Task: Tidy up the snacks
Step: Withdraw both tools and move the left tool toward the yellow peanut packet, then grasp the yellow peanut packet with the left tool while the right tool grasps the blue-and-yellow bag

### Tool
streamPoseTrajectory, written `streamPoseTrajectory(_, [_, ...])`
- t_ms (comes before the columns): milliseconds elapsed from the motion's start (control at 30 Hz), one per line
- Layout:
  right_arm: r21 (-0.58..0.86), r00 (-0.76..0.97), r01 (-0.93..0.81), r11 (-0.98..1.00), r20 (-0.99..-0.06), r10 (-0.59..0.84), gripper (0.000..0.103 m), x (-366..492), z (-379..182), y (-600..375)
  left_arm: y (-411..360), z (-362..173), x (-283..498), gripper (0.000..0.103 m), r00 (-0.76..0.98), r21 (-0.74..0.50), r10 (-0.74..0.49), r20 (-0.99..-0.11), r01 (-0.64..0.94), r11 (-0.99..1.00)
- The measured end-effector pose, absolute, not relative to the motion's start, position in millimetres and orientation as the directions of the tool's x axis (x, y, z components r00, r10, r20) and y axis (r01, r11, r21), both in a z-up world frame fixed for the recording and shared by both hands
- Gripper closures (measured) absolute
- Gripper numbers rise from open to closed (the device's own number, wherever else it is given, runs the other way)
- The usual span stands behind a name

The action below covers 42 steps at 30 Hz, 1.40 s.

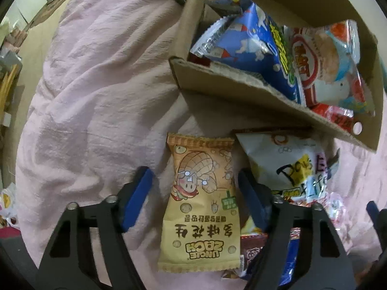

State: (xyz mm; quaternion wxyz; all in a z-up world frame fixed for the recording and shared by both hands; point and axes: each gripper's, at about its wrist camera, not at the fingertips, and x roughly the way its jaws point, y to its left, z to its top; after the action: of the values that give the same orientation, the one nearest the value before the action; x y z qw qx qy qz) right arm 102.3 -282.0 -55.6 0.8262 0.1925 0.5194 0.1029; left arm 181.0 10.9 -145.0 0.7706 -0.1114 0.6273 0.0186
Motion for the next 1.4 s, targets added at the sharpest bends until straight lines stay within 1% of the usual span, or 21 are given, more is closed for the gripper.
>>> streamPoseTrajectory(33, [0.424, 0.438, 0.029, 0.905, -0.819, 0.370, 0.022, 102.8, -55.9, -281.4, 8.9, -145.5, 180.3, 0.049, 0.209, -0.139, -0.104, -0.972, -0.162, 0.977])
streamPoseTrajectory(67, [0.425, 0.436, 0.028, 0.905, -0.820, 0.371, 0.022, 103.3, -56.2, -280.6, 6.3, -146.2, 179.6, 0.053, 0.206, -0.132, -0.099, -0.974, -0.155, 0.979])
streamPoseTrajectory(100, [0.426, 0.435, 0.027, 0.904, -0.819, 0.373, 0.022, 104.1, -56.4, -279.8, 4.5, -145.6, 178.5, 0.053, 0.210, -0.130, -0.097, -0.973, -0.148, 0.980])
streamPoseTrajectory(133, [0.430, 0.434, 0.025, 0.903, -0.818, 0.377, 0.022, 104.7, -56.7, -278.9, 2.3, -144.6, 176.6, 0.060, 0.213, -0.127, -0.095, -0.972, -0.143, 0.982])
streamPoseTrajectory(167, [0.433, 0.431, 0.023, 0.901, -0.818, 0.382, 0.022, 105.2, -57.3, -277.9, 1.8, -143.7, 175.0, 0.063, 0.214, -0.121, -0.090, -0.973, -0.137, 0.983])
streamPoseTrajectory(267, [0.456, 0.404, 0.006, 0.890, -0.815, 0.414, 0.022, 106.8, -60.8, -271.1, 1.1, -135.7, 167.3, 0.066, 0.221, -0.128, -0.096, -0.970, -0.135, 0.982])
streamPoseTrajectory(333, [0.489, 0.366, -0.012, 0.872, -0.809, 0.459, 0.022, 108.2, -65.4, -264.6, 6.3, -130.2, 161.4, 0.068, 0.231, -0.148, -0.113, -0.966, -0.139, 0.979])
streamPoseTrajectory(467, [0.595, 0.235, -0.036, 0.803, -0.776, 0.586, 0.022, 111.7, -83.4, -245.1, 15.2, -113.8, 146.7, 0.069, 0.247, -0.172, -0.133, -0.960, -0.145, 0.974])
streamPoseTrajectory(533, [0.610, 0.178, -0.048, 0.791, -0.774, 0.607, 0.023, 112.1, -90.7, -234.6, 18.3, -103.2, 135.8, 0.069, 0.261, -0.182, -0.141, -0.955, -0.140, 0.973])
streamPoseTrajectory(633, [0.646, 0.114, -0.054, 0.761, -0.753, 0.648, 0.028, 112.6, -99.7, -221.5, 21.7, -81.0, 118.4, 0.069, 0.306, -0.201, -0.163, -0.938, -0.097, 0.975])
streamPoseTrajectory(700, [0.658, 0.093, -0.044, 0.752, -0.747, 0.658, 0.029, 114.4, -103.9, -216.5, 19.4, -70.5, 106.3, 0.069, 0.329, -0.207, -0.171, -0.929, -0.077, 0.975])
streamPoseTrajectory(800, [0.644, 0.062, -0.047, 0.764, -0.761, 0.645, 0.030, 116.0, -110.8, -205.8, 22.6, -57.4, 97.8, 0.069, 0.353, -0.209, -0.171, -0.920, -0.070, 0.976])
streamPoseTrajectory(933, [0.557, 0.042, -0.090, 0.825, -0.826, 0.562, 0.030, 117.4, -118.2, -188.5, 37.0, -55.1, 89.2, 0.068, 0.367, -0.223, -0.178, -0.913, -0.083, 0.971])
streamPoseTrajectory(1033, [0.523, 0.036, -0.119, 0.844, -0.847, 0.530, 0.030, 117.0, -119.9, -178.1, 35.4, -57.6, 91.5, 0.069, 0.365, -0.236, -0.193, -0.911, -0.078, 0.969])
streamPoseTrajectory(1133, [0.470, 0.032, -0.157, 0.869, -0.877, 0.480, 0.030, 114.5, -122.7, -169.5, 28.0, -56.1, 90.3, 0.069, 0.377, -0.219, -0.182, -0.908, -0.058, 0.974])
streamPoseTrajectory(1167, [0.460, 0.034, -0.168, 0.872, -0.881, 0.471, 0.031, 114.0, -122.9, -168.1, 27.4, -56.4, 90.1, 0.069, 0.378, -0.218, -0.181, -0.908, -0.057, 0.974])
streamPoseTrajectory(1200, [0.449, 0.040, -0.186, 0.874, -0.885, 0.463, 0.034, 112.6, -122.8, -166.5, 26.9, -57.3, 90.6, 0.069, 0.377, -0.222, -0.184, -0.908, -0.059, 0.973])
streamPoseTrajectory(1267, [0.446, 0.041, -0.211, 0.870, -0.885, 0.464, 0.045, 109.4, -121.7, -164.0, 27.3, -59.1, 91.6, 0.068, 0.375, -0.231, -0.190, -0.908, -0.067, 0.971])
streamPoseTrajectory(1400, [0.489, 0.030, -0.248, 0.836, -0.859, 0.511, 0.058, 101.9, -115.4, -166.2, 28.2, -61.8, 93.8, 0.069, 0.374, -0.238, -0.192, -0.907, -0.081, 0.968])
